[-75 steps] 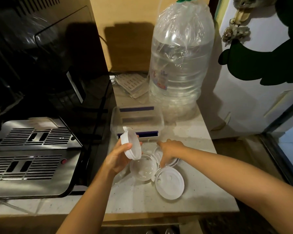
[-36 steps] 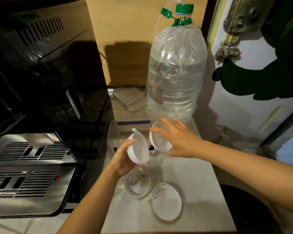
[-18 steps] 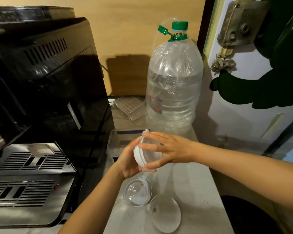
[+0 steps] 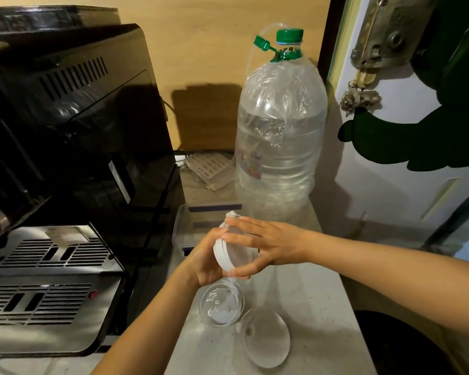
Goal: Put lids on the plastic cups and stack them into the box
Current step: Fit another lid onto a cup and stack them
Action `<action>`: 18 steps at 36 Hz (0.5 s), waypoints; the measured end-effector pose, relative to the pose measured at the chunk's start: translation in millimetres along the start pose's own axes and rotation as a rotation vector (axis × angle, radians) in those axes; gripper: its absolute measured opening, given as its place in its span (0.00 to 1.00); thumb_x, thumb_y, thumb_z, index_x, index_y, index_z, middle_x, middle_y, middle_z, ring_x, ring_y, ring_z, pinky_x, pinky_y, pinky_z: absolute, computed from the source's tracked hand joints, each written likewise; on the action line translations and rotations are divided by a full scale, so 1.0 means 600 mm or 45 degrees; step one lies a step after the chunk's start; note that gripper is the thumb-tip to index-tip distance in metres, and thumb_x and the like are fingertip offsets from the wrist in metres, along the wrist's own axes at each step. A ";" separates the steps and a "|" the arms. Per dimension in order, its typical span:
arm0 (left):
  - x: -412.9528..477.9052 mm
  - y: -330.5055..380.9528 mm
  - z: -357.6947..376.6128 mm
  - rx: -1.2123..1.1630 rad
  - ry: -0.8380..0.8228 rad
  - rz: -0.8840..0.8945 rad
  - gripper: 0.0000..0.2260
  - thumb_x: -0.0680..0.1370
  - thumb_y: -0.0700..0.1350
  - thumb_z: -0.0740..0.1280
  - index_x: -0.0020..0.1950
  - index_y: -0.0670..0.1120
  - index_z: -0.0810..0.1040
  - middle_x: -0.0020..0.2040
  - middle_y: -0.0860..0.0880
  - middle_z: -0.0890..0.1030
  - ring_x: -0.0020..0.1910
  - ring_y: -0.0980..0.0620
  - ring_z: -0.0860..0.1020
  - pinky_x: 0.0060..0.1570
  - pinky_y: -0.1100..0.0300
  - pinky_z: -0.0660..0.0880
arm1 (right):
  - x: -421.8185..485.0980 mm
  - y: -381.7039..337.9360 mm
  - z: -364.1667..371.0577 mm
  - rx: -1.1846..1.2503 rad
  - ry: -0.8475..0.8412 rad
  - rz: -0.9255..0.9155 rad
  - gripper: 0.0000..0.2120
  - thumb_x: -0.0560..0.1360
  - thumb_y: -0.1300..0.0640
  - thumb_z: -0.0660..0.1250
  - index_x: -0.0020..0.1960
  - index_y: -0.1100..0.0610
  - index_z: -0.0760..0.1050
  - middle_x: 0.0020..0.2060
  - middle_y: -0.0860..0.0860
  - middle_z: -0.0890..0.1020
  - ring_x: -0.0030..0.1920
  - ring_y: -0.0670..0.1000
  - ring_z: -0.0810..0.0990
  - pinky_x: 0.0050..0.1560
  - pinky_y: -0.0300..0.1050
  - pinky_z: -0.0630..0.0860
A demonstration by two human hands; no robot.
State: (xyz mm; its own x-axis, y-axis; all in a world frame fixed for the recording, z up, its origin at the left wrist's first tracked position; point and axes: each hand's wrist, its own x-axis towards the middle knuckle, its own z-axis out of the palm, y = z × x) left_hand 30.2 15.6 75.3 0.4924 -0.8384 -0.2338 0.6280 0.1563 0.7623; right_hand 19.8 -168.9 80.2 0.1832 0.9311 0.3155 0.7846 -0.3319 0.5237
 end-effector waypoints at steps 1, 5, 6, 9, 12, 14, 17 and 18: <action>0.000 -0.001 0.000 0.005 -0.001 0.002 0.32 0.54 0.56 0.78 0.54 0.48 0.77 0.45 0.43 0.82 0.43 0.44 0.81 0.33 0.52 0.81 | 0.000 -0.001 -0.001 -0.010 -0.008 -0.006 0.28 0.74 0.64 0.64 0.66 0.44 0.58 0.71 0.59 0.51 0.76 0.61 0.41 0.76 0.55 0.49; 0.001 -0.006 -0.001 0.025 -0.012 0.060 0.25 0.54 0.55 0.78 0.49 0.49 0.82 0.43 0.44 0.84 0.43 0.45 0.82 0.34 0.53 0.80 | -0.001 0.000 -0.008 -0.016 -0.076 -0.017 0.27 0.75 0.64 0.57 0.68 0.43 0.55 0.70 0.59 0.55 0.76 0.62 0.43 0.75 0.56 0.48; 0.001 -0.008 -0.001 0.036 0.000 0.081 0.25 0.54 0.56 0.78 0.48 0.50 0.82 0.43 0.45 0.84 0.43 0.45 0.82 0.34 0.53 0.80 | 0.000 -0.001 -0.010 -0.020 -0.095 -0.012 0.27 0.76 0.64 0.56 0.69 0.43 0.53 0.70 0.58 0.55 0.76 0.61 0.41 0.75 0.56 0.47; -0.001 -0.012 -0.002 0.098 0.058 0.162 0.28 0.50 0.58 0.78 0.48 0.51 0.82 0.43 0.46 0.85 0.44 0.46 0.82 0.36 0.53 0.80 | -0.001 -0.003 -0.009 -0.100 -0.084 0.027 0.37 0.76 0.65 0.53 0.74 0.42 0.35 0.72 0.58 0.51 0.76 0.59 0.39 0.75 0.55 0.45; -0.004 -0.016 -0.016 0.103 0.092 0.236 0.33 0.51 0.59 0.78 0.52 0.49 0.78 0.46 0.45 0.84 0.46 0.46 0.81 0.37 0.52 0.81 | -0.007 -0.009 -0.008 -0.095 -0.090 0.134 0.40 0.75 0.67 0.51 0.73 0.45 0.30 0.72 0.58 0.46 0.76 0.57 0.36 0.75 0.54 0.45; -0.005 -0.022 -0.029 0.090 0.136 0.228 0.36 0.52 0.59 0.77 0.56 0.47 0.75 0.51 0.42 0.80 0.49 0.44 0.79 0.38 0.51 0.80 | -0.011 -0.013 -0.011 -0.027 -0.111 0.226 0.39 0.74 0.67 0.51 0.74 0.42 0.36 0.73 0.58 0.49 0.76 0.58 0.44 0.75 0.55 0.51; -0.007 -0.033 -0.045 0.056 0.154 0.237 0.37 0.52 0.58 0.77 0.57 0.45 0.73 0.51 0.40 0.77 0.48 0.43 0.79 0.38 0.52 0.79 | -0.010 -0.021 -0.020 0.199 -0.157 0.465 0.35 0.71 0.67 0.61 0.71 0.45 0.53 0.71 0.61 0.57 0.72 0.62 0.61 0.68 0.57 0.61; -0.008 -0.037 -0.048 0.058 0.158 0.249 0.37 0.52 0.58 0.78 0.56 0.45 0.73 0.50 0.41 0.77 0.46 0.44 0.80 0.38 0.52 0.79 | -0.009 -0.024 -0.024 0.300 -0.179 0.590 0.37 0.68 0.69 0.65 0.70 0.47 0.56 0.71 0.62 0.60 0.70 0.64 0.66 0.66 0.58 0.66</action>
State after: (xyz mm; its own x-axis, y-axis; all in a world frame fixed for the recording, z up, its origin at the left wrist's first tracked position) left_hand 31.0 31.3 42.4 0.6741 -0.7233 -0.1497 0.4873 0.2832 0.8261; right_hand -1.1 -171.1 82.3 0.6066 0.7120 0.3537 0.7115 -0.6847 0.1580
